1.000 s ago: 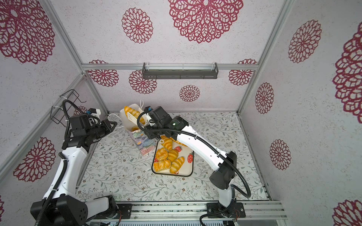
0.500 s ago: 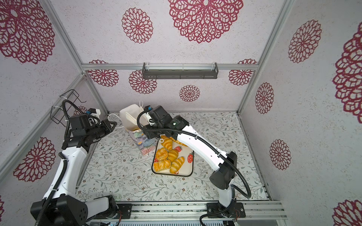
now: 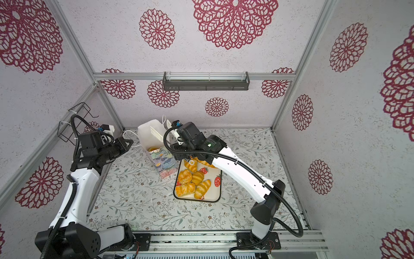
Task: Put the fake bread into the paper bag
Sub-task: 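Lower the tongs into the bag and release the croissant, then withdraw the tongs from the bag and move them back over the tray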
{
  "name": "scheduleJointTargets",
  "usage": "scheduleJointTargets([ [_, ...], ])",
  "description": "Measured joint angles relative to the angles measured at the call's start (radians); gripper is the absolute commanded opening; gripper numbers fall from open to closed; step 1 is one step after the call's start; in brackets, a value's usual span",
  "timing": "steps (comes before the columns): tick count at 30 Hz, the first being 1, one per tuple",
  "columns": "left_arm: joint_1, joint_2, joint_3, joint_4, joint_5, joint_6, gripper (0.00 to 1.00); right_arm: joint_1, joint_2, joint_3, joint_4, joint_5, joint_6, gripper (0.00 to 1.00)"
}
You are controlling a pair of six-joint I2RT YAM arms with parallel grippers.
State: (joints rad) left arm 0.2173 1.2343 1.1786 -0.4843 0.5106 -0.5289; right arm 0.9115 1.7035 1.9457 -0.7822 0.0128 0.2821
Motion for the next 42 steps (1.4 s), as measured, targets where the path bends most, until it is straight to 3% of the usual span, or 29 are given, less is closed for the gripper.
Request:
scheduleJointTargets([
  [22,0.006,0.0,0.0,0.0,-0.003,-0.006,0.0,-0.145,-0.154,-0.385,0.084,0.0,0.061,0.55],
  [42,0.006,-0.007,0.0,0.0,-0.003,-0.007,0.0,-0.172,-0.188,-0.644,0.192,-0.071,0.158,0.54],
])
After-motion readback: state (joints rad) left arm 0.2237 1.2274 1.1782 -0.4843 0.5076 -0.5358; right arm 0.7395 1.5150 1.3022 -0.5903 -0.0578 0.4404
